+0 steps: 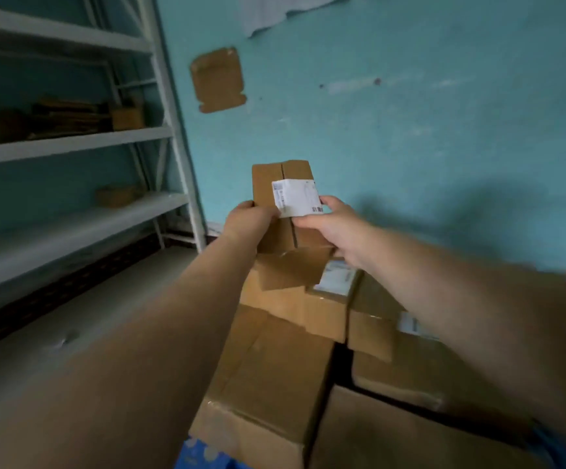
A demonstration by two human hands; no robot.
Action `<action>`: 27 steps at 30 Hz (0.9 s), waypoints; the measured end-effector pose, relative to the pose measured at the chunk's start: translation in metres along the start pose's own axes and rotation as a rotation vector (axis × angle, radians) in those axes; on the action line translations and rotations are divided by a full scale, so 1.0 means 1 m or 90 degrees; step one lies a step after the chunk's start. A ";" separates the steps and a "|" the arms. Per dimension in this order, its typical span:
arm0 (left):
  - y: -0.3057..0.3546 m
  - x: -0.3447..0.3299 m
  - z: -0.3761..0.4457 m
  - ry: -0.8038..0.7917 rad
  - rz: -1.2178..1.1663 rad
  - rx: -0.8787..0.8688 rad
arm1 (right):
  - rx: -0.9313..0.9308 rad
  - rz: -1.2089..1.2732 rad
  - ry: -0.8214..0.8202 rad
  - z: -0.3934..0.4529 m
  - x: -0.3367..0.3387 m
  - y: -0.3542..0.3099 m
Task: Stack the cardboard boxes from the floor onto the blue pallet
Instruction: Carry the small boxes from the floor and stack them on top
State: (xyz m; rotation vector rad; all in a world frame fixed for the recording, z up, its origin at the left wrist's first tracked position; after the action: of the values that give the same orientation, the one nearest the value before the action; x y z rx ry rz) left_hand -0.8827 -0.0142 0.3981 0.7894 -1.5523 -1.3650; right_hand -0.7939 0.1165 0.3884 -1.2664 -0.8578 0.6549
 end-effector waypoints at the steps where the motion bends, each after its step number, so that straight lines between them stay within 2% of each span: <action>1: 0.012 -0.034 -0.001 -0.043 -0.004 -0.018 | -0.001 -0.008 0.037 -0.003 0.034 0.000; 6: 0.036 -0.176 -0.020 -0.218 -0.018 -0.043 | -0.009 -0.067 0.174 -0.030 0.164 0.010; 11: 0.007 -0.257 -0.037 -0.316 -0.014 -0.005 | -0.093 -0.082 0.231 -0.055 0.223 0.061; 15: -0.044 -0.291 -0.031 -0.359 0.021 0.049 | -0.127 -0.158 0.239 -0.047 0.230 0.114; 20: -0.116 -0.318 -0.029 -0.447 0.201 0.085 | -0.282 -0.315 0.215 -0.033 0.223 0.204; 23: -0.148 -0.315 -0.022 -0.418 0.251 0.092 | -0.336 -0.313 0.166 -0.031 0.199 0.254; 25: -0.153 -0.321 -0.022 -0.433 0.216 0.090 | -0.306 -0.440 0.121 -0.019 0.181 0.269; 27: -0.150 -0.324 -0.024 -0.467 0.185 0.072 | -0.272 -0.477 0.156 -0.009 0.176 0.270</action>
State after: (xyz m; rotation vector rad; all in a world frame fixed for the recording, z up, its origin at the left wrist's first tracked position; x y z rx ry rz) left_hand -0.7472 0.2380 0.1831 0.0891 -2.2156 -1.4278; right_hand -0.6810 0.3097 0.1560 -1.2365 -1.2023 -0.2905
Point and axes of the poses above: each hand's wrist, its own z-axis towards the middle knuckle, its own x-axis out of the back of the hand, y = z × x, the point moved 10 cm from there along z, towards the middle knuckle, and after that the axes turned 3 degrees about -y, right-handed, at the moved point
